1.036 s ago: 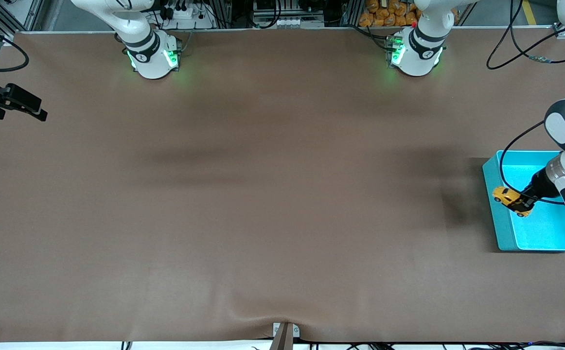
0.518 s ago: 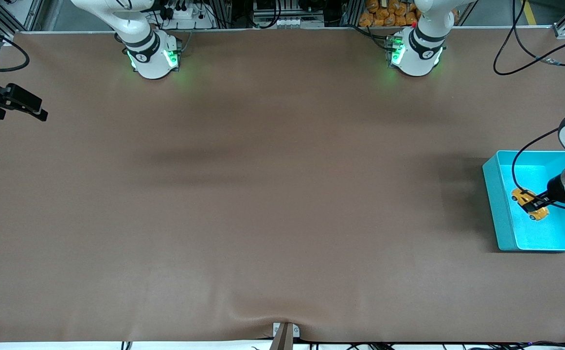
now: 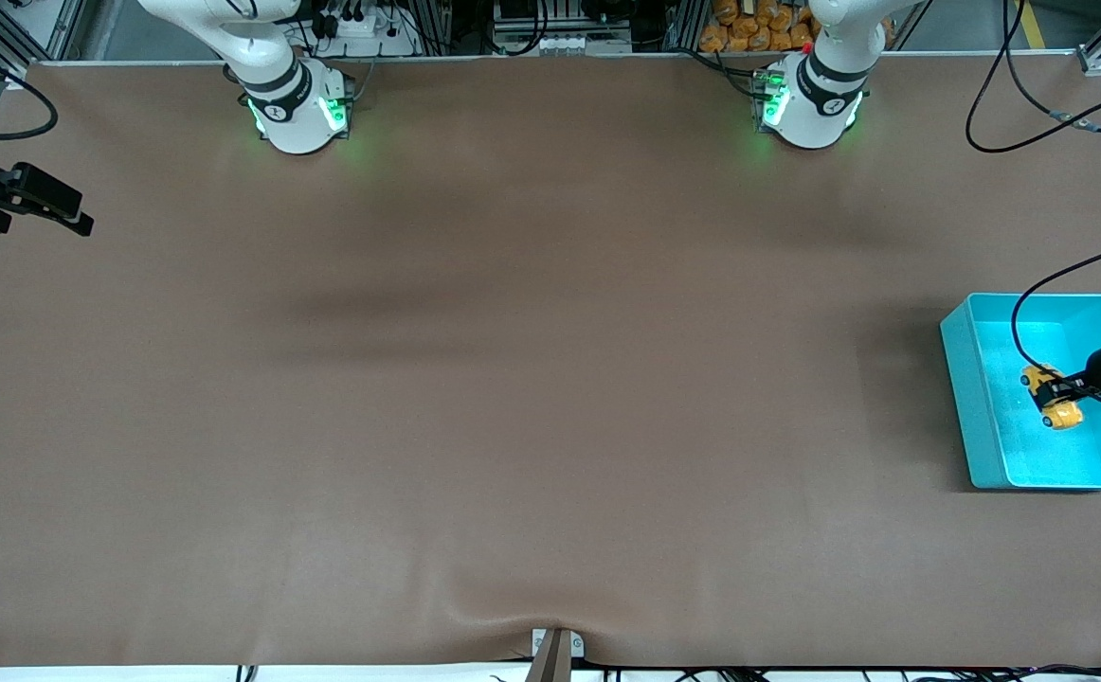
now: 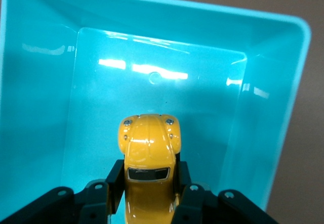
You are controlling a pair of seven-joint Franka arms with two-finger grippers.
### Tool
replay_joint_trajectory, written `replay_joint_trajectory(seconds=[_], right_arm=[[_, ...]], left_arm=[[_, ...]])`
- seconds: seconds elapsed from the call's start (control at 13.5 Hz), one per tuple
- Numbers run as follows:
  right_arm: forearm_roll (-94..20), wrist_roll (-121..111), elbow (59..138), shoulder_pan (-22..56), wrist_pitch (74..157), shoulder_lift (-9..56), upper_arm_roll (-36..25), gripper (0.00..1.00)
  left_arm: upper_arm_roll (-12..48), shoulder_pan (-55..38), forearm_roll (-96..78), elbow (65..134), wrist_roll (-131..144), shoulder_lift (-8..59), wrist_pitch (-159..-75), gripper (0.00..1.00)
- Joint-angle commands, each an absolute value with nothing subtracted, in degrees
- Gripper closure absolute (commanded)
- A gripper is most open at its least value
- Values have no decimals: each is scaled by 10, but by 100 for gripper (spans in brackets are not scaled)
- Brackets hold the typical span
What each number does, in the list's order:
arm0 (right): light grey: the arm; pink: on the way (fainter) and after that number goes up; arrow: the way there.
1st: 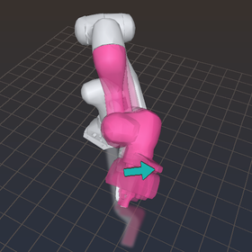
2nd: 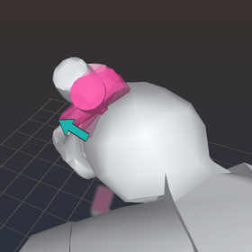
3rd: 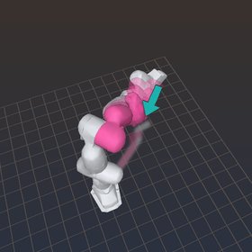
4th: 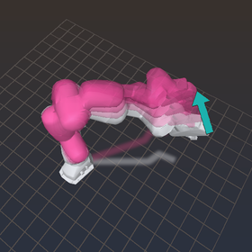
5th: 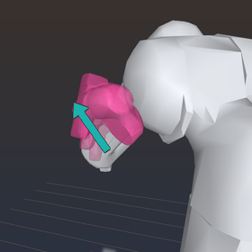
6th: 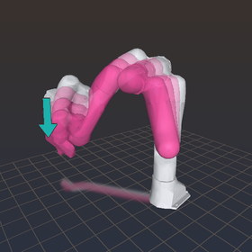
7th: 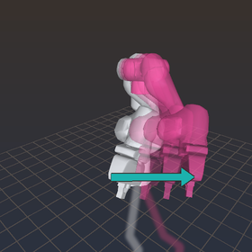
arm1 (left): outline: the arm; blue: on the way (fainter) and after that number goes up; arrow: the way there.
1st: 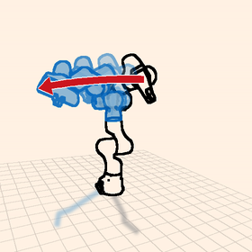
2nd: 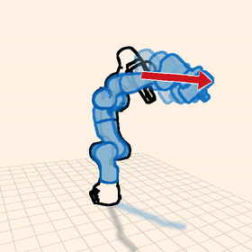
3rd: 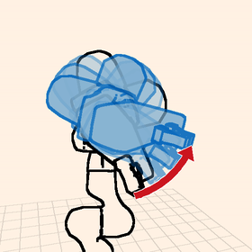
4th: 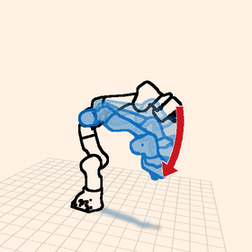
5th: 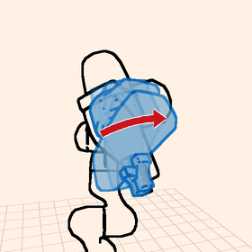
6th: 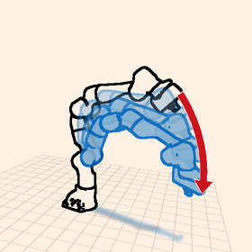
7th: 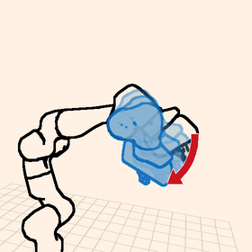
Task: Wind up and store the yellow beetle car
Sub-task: 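Lift the car with the left gripper and lower it into the bin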
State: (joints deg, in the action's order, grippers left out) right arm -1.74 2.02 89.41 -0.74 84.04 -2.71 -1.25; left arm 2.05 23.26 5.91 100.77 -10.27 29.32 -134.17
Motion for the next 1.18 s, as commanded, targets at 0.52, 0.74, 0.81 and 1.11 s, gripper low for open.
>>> replay_joint_trajectory(seconds=[0.52, 0.74, 0.81, 1.11], right_arm=[[-17, 25, 881, -13, 832, -22, -8, 0], [-16, 25, 881, -14, 834, -22, -8, 0], [-16, 25, 881, -13, 834, -22, -8, 0], [-14, 25, 880, -13, 834, -22, -8, 0]], left_arm=[[27, 272, 69, 969, -170, 363, -1343, 100], [26, 274, 71, 969, -182, 374, -1357, 100], [26, 275, 71, 969, -188, 381, -1365, 100], [26, 279, 72, 969, -190, 388, -1370, 100]])
